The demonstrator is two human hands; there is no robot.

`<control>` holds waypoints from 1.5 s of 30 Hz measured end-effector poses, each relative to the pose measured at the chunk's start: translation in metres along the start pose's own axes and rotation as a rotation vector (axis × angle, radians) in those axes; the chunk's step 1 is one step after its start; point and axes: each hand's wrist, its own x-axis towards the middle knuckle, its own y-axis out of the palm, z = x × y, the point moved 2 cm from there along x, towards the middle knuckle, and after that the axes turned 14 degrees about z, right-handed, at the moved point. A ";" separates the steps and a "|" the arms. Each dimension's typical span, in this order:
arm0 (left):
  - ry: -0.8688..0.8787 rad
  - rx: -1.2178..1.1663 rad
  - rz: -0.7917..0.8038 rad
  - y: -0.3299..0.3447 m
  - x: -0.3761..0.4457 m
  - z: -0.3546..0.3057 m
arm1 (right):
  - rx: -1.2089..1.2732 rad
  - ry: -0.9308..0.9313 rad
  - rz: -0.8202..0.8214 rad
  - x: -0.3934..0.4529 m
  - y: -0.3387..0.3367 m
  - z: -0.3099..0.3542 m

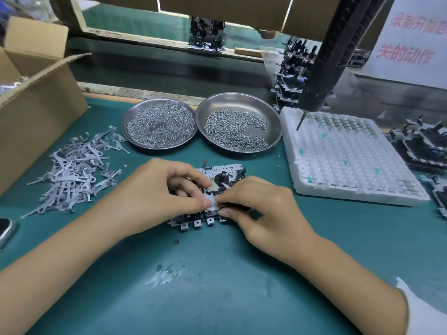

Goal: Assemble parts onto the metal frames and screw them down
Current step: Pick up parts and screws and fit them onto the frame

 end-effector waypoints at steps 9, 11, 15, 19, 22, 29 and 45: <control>0.012 0.061 -0.045 0.000 0.001 0.000 | -0.221 0.050 -0.080 -0.004 0.012 0.008; 0.019 0.078 -0.051 0.000 0.001 -0.001 | -0.245 0.053 -0.096 -0.003 0.014 0.008; 0.022 0.106 -0.055 0.001 0.003 -0.001 | -0.270 0.060 -0.111 -0.002 0.018 0.010; 0.032 0.102 -0.047 0.002 0.005 -0.001 | -0.151 0.110 -0.114 -0.002 0.016 0.007; 0.038 0.048 -0.015 0.000 0.004 -0.001 | 0.089 0.139 -0.142 -0.001 0.008 0.002; 0.056 0.053 0.035 -0.002 0.005 0.000 | 0.542 0.282 -0.281 0.002 0.002 -0.012; -0.016 0.716 -0.532 -0.062 0.043 0.003 | 0.572 0.253 -0.356 0.002 0.005 -0.015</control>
